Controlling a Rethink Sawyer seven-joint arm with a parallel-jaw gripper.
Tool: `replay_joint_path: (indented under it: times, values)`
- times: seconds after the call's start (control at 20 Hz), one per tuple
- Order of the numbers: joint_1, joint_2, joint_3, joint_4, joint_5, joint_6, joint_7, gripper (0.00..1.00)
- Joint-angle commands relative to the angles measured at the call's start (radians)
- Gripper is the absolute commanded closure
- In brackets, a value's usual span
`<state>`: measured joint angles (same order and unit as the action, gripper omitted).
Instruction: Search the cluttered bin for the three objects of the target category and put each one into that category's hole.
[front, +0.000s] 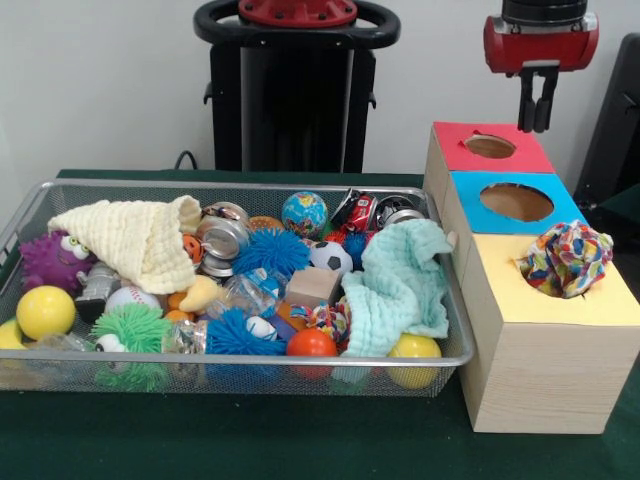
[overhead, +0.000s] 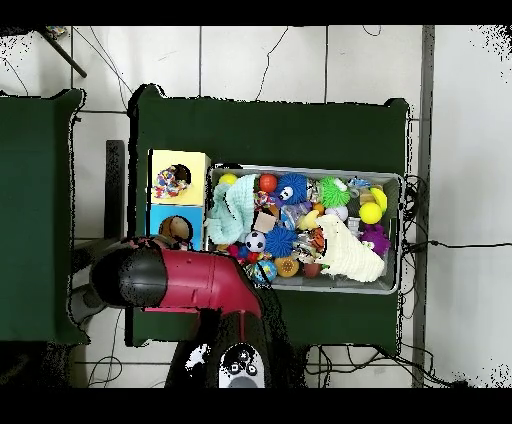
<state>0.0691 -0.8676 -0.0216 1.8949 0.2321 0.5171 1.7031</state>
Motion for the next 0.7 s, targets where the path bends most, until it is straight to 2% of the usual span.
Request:
replay_joint_path:
  times: [0.05, 0.7]
  values:
    - [0.005, 0.051, 0.03, -0.063, -0.059, -0.037, 0.111, 1.0]
    - [0.036, 0.122, 0.006, -0.126, -0.041, -0.079, 0.156, 1.0]
